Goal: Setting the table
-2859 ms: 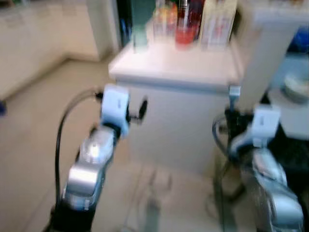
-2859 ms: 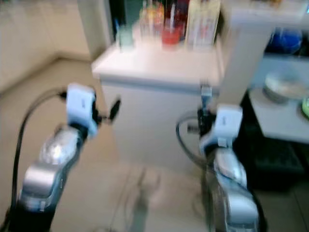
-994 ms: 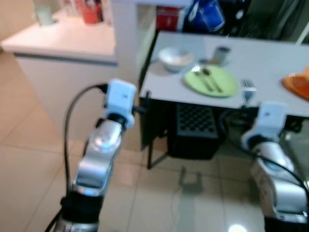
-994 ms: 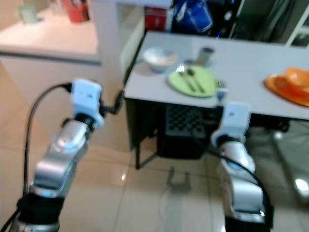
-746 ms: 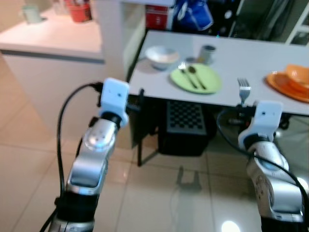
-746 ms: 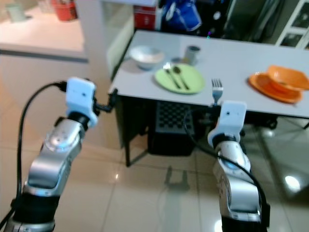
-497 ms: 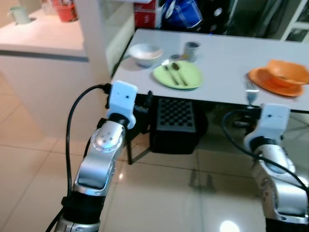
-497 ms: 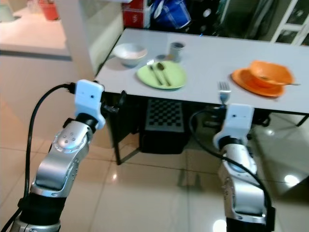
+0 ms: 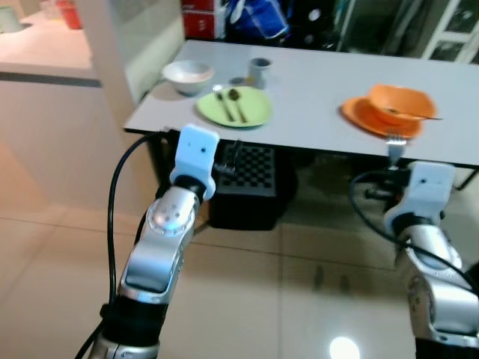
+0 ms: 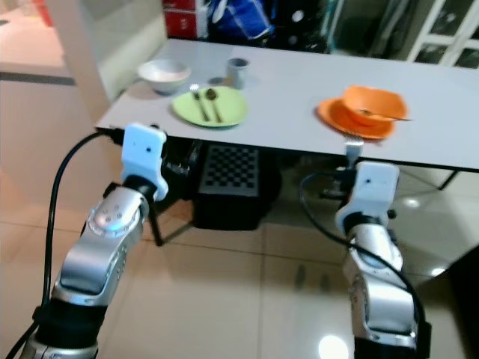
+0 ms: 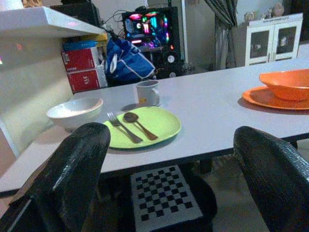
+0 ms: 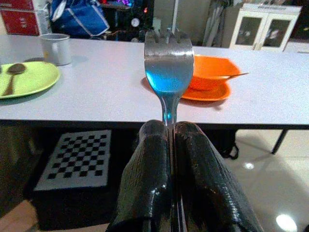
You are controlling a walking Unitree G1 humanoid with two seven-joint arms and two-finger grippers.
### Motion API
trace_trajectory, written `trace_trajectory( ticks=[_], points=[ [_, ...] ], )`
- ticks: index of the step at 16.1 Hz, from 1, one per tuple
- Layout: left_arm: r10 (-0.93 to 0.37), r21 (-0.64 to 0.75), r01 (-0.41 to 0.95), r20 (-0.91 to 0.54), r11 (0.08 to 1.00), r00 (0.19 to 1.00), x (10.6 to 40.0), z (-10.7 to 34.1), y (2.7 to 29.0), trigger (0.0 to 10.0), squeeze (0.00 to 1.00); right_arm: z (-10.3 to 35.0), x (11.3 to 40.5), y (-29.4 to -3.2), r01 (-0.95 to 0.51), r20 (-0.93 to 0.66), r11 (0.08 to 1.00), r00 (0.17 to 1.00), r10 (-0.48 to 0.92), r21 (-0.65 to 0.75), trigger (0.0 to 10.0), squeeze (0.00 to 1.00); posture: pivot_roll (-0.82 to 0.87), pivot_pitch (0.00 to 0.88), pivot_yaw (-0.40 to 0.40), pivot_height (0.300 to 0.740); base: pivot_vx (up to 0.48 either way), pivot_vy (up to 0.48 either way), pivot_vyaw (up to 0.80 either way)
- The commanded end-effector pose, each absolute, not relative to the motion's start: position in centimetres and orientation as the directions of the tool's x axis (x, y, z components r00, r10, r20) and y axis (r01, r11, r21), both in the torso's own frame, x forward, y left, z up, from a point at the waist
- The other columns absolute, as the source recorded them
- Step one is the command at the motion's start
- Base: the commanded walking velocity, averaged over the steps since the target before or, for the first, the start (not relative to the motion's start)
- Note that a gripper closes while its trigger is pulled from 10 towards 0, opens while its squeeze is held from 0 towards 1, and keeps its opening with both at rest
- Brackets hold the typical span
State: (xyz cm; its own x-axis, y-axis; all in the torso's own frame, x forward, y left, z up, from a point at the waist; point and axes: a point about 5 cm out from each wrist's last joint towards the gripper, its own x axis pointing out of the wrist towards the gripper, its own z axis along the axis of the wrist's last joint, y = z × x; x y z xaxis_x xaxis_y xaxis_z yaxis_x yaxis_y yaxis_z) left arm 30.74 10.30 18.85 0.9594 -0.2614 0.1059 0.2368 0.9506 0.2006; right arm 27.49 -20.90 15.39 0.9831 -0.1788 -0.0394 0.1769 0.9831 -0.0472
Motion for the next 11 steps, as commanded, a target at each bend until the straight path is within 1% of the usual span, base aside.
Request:
trace_trajectory(
  ticks=[1,2,3,5,11],
  points=[
    [-0.247,0.199,0.222,0.11,0.954,0.963,30.95,18.94,10.54,10.0,0.0,16.16,27.8,-20.67,0.163,-0.014,0.985,0.986,-0.164,-0.052,10.0,0.0,-0.1,0.0,-0.02,0.74,0.0,-0.409,0.0],
    [-0.247,0.199,0.222,0.11,0.954,0.963,30.95,18.94,10.54,10.0,0.0,16.16,27.8,-20.67,0.163,-0.014,0.985,0.986,-0.164,-0.052,10.0,0.0,-0.1,0.0,-0.02,0.74,0.0,-0.409,0.0],
    [-0.247,0.191,0.224,0.111,0.956,0.963,31.04,18.87,10.54,10.0,0.0,16.56,27.8,-20.78,0.165,-0.002,0.984,0.986,-0.165,-0.065,10.0,0.0,-0.14,0.0,0.009,0.74,0.0,-0.409,0.0],
    [-0.253,0.185,0.231,0.106,0.955,0.962,30.99,18.62,10.48,10.0,0.0,16.83,27.59,-20.94,0.171,0.01,0.982,0.985,-0.171,-0.073,10.0,0.0,-0.15,0.0,0.018,0.74,0.0,-0.409,0.0],
    [-0.256,0.186,0.233,0.11,0.954,0.96,31.07,18.62,10.25,10.0,0.0,16.65,27.54,-20.83,0.168,0.005,0.983,0.986,-0.168,-0.069,10.0,0.0,-0.14,0.0,0.014,0.74,0.0,-0.405,0.0]
  ],
)
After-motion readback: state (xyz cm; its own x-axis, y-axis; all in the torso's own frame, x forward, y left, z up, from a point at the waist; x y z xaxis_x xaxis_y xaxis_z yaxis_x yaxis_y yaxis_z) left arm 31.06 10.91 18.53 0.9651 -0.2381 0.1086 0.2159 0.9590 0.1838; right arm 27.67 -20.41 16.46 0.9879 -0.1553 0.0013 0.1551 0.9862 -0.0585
